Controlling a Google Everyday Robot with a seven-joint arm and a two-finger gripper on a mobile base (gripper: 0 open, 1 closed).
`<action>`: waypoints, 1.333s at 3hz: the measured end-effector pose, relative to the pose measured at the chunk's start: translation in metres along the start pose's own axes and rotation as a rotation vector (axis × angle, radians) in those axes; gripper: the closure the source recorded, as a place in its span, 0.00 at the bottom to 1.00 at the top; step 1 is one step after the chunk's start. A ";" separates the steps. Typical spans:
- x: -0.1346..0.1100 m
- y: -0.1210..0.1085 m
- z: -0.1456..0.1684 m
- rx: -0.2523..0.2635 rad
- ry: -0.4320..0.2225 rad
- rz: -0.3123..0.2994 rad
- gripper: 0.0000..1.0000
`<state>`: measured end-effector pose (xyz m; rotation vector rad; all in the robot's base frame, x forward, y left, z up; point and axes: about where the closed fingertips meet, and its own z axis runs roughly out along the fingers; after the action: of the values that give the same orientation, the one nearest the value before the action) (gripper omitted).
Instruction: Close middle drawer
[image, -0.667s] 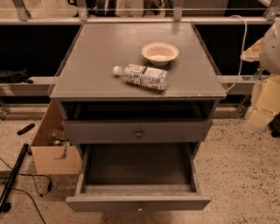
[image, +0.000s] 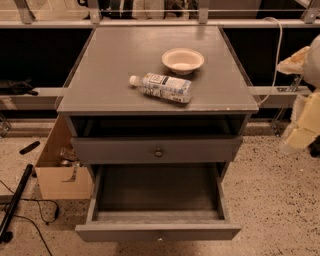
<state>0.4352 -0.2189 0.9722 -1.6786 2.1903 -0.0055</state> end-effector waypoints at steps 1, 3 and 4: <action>0.024 0.014 0.029 -0.034 -0.162 0.063 0.00; 0.031 0.103 0.123 -0.250 -0.405 0.176 0.00; 0.031 0.103 0.124 -0.249 -0.408 0.179 0.00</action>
Offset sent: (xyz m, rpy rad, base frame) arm -0.0710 0.0270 -0.1625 0.6759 0.1936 -0.0204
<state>0.3695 -0.1907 0.8246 -1.4374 2.0744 0.6238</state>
